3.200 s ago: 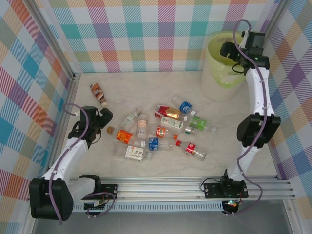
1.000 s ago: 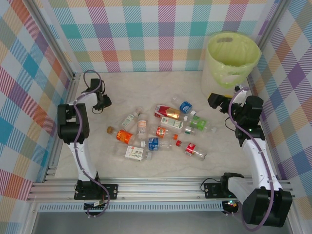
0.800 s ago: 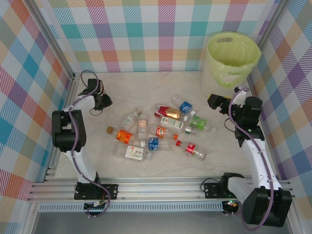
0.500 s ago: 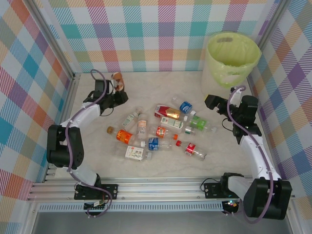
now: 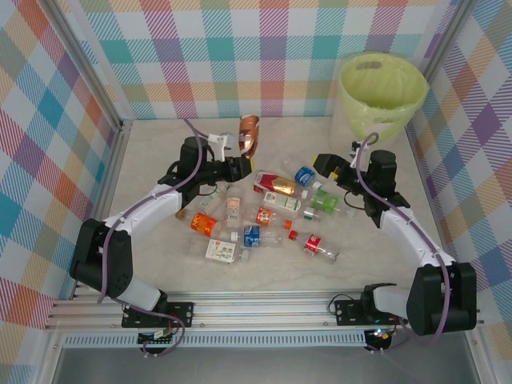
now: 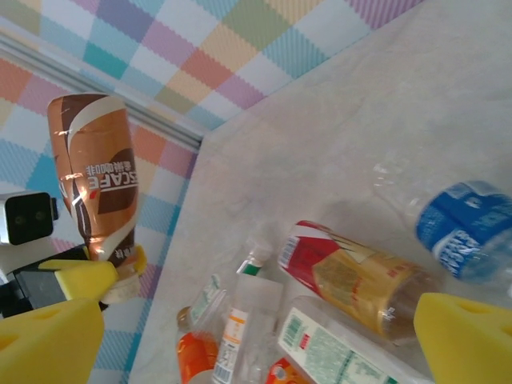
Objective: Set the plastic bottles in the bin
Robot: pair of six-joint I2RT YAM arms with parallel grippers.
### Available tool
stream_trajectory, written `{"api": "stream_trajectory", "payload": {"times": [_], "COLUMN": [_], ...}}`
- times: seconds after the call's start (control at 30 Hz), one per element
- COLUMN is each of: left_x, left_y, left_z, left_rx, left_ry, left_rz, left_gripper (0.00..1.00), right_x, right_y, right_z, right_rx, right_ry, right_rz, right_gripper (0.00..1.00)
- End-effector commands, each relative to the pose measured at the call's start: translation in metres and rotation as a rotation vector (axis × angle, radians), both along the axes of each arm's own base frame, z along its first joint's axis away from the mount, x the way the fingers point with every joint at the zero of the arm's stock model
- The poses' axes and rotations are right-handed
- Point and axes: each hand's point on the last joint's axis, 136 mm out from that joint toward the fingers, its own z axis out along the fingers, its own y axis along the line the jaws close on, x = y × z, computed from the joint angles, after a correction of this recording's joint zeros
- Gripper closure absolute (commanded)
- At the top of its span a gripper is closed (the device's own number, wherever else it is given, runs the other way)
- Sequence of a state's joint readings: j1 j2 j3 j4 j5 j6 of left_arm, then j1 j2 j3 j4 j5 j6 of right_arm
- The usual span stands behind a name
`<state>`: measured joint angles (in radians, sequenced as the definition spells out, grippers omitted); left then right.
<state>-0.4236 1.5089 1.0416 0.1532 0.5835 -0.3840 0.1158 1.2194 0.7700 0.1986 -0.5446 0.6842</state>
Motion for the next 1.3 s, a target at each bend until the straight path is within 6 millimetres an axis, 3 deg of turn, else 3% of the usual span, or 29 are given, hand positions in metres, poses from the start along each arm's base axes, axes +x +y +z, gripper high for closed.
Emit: {"api": "stream_trajectory", "payload": {"times": [0.0,0.17,0.4,0.6,0.77,1.1,1.27], "left_x": [-0.023,-0.046,-0.072,-0.086,-0.088,-0.085,-0.085], "left_y": [-0.031,-0.059,-0.093,-0.112,-0.117,-0.113,-0.112], "left_z": [0.033,0.041,0.044,0.049,0.045,0.034,0.032], "left_rx": [-0.097,-0.134,-0.146,-0.159,-0.148,-0.075,-0.062], "left_ry": [-0.073,-0.078,-0.067,-0.089,-0.079,-0.065,-0.062], "left_rz": [-0.170,-0.315,-0.453,-0.506,-0.514,-0.480,-0.479], "left_gripper": [1.00,1.00,1.00,1.00,1.00,1.00,0.81], "right_x": [0.003,-0.005,-0.014,0.001,-0.001,-0.012,-0.010], "right_y": [0.021,0.046,0.073,0.067,0.069,0.076,0.078], "right_z": [0.050,0.078,0.093,0.087,0.084,0.077,0.078], "right_rx": [0.097,0.143,0.133,0.131,0.107,0.079,0.059], "right_ry": [-0.123,-0.207,-0.285,-0.248,-0.232,-0.192,-0.183], "right_rz": [0.087,0.217,0.316,0.217,0.231,0.305,0.316], "right_gripper": [0.00,0.00,0.01,0.00,0.00,0.29,0.40]}}
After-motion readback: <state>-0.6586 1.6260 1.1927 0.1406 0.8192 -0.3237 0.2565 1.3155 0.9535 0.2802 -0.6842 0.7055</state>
